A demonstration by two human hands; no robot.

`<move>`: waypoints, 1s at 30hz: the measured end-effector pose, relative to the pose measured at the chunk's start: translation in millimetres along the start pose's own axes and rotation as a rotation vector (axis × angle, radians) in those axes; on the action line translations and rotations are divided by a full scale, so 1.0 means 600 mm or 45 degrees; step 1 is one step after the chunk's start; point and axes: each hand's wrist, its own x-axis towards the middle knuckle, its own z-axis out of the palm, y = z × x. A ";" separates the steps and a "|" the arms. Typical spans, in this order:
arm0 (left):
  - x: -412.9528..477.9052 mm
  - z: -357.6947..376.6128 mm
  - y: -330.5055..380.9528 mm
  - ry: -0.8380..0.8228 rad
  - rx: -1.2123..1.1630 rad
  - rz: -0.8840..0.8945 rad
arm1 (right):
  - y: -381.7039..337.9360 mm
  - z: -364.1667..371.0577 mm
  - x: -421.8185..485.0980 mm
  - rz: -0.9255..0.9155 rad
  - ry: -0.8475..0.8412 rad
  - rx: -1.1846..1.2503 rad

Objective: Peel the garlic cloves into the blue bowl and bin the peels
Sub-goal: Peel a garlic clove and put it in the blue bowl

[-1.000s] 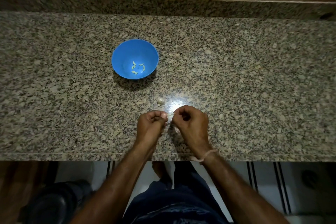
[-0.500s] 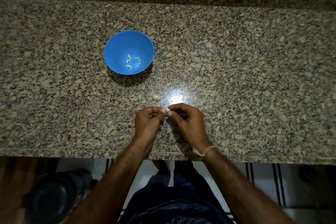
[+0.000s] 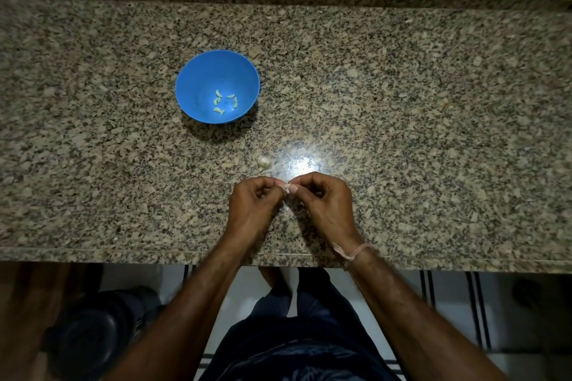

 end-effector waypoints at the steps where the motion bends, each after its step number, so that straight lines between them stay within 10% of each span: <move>1: 0.002 0.000 0.000 -0.023 -0.054 -0.060 | 0.000 -0.001 -0.001 0.002 -0.007 0.012; 12: 0.003 0.012 -0.008 -0.127 -0.711 -0.459 | -0.008 -0.001 -0.006 0.175 -0.013 0.300; 30: 0.003 0.014 -0.009 0.031 0.227 0.145 | -0.014 0.016 0.005 0.521 0.013 0.663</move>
